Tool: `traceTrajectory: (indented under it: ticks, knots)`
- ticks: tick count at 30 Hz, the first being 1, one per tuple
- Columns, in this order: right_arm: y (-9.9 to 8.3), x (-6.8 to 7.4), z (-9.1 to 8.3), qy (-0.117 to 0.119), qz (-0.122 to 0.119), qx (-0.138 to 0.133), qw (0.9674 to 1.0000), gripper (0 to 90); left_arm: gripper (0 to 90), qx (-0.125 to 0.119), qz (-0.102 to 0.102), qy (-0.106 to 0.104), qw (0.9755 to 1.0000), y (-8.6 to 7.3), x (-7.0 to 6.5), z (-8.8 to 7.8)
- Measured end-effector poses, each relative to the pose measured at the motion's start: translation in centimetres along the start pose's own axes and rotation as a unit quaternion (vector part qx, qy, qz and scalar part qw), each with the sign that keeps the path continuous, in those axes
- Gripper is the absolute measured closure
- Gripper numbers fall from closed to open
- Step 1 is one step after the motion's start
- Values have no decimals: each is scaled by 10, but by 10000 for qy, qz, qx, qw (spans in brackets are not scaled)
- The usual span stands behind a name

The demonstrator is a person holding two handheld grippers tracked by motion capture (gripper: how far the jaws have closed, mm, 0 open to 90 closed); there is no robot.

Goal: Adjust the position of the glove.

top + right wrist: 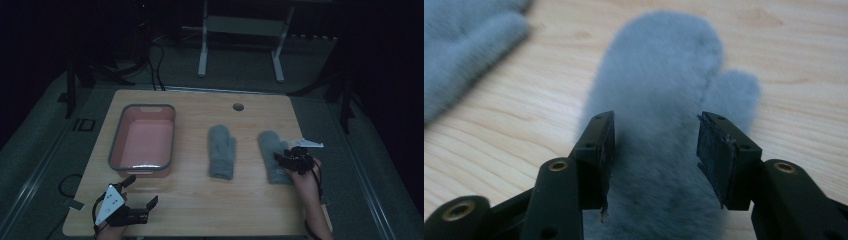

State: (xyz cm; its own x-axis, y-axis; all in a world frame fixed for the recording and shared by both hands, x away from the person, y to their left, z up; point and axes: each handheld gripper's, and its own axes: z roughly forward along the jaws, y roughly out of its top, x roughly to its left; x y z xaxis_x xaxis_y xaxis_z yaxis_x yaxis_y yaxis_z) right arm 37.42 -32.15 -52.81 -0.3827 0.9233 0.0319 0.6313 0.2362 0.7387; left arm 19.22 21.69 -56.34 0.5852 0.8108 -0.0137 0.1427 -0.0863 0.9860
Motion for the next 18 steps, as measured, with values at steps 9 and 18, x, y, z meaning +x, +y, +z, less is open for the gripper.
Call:
traceTrajectory:
  ticks: [9, 18]
  knots:
    - [-16, 2, 15, 81, -123, 157, 9998, 671, 3, 7, 14, -13, 10000, 0, -1, 0]
    - [-11, 18, 8, -310, 471, -147, 9983, 829, 3, -21, 3, -6, 10000, 0, 0, -1]
